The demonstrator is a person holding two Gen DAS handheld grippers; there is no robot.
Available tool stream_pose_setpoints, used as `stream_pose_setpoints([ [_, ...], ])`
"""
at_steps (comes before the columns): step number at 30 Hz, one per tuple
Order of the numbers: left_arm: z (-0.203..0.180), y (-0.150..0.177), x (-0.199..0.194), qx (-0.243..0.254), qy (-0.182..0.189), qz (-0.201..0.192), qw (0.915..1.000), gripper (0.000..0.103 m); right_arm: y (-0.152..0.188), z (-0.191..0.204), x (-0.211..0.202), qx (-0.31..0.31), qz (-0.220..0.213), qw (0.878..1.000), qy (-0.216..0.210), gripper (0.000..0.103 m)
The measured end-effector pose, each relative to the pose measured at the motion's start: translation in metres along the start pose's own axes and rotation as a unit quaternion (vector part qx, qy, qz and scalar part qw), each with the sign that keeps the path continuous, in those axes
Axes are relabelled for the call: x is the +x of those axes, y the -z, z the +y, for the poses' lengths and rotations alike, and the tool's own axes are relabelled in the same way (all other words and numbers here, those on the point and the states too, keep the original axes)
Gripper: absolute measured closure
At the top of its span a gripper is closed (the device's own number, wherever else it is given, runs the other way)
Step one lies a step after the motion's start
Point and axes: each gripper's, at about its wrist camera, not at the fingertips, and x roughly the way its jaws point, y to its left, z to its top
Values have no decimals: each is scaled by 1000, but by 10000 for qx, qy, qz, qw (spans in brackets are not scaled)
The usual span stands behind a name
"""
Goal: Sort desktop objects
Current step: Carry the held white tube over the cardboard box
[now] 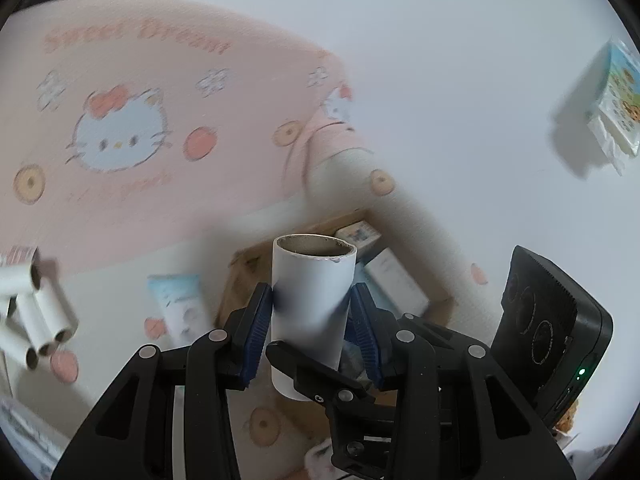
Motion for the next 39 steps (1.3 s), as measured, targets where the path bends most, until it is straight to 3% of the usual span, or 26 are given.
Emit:
stream_pose_setpoints([
  [10, -52, -29, 33, 651, -44, 265, 9975, 58, -17, -44, -25, 219, -240, 9990, 311, 63],
  [19, -77, -47, 86, 982, -247, 1112, 9886, 59, -18, -97, -9, 605, 381, 9974, 131, 63],
  [24, -68, -57, 119, 662, -71, 1572, 9853, 61, -13, -133, 5, 1197, 570, 9910, -193, 63],
  [26, -60, -60, 134, 391, -17, 1882, 9814, 67, -10, -145, 13, 1399, 720, 9870, -336, 63],
  [32, -39, -57, 169, -128, -252, 2461, 9688, 70, 2, -165, 45, 1573, 1341, 9780, -298, 63],
  [39, -29, -44, 192, -127, -487, 2653, 9629, 72, 12, -176, 82, 1665, 1993, 9649, -386, 63],
])
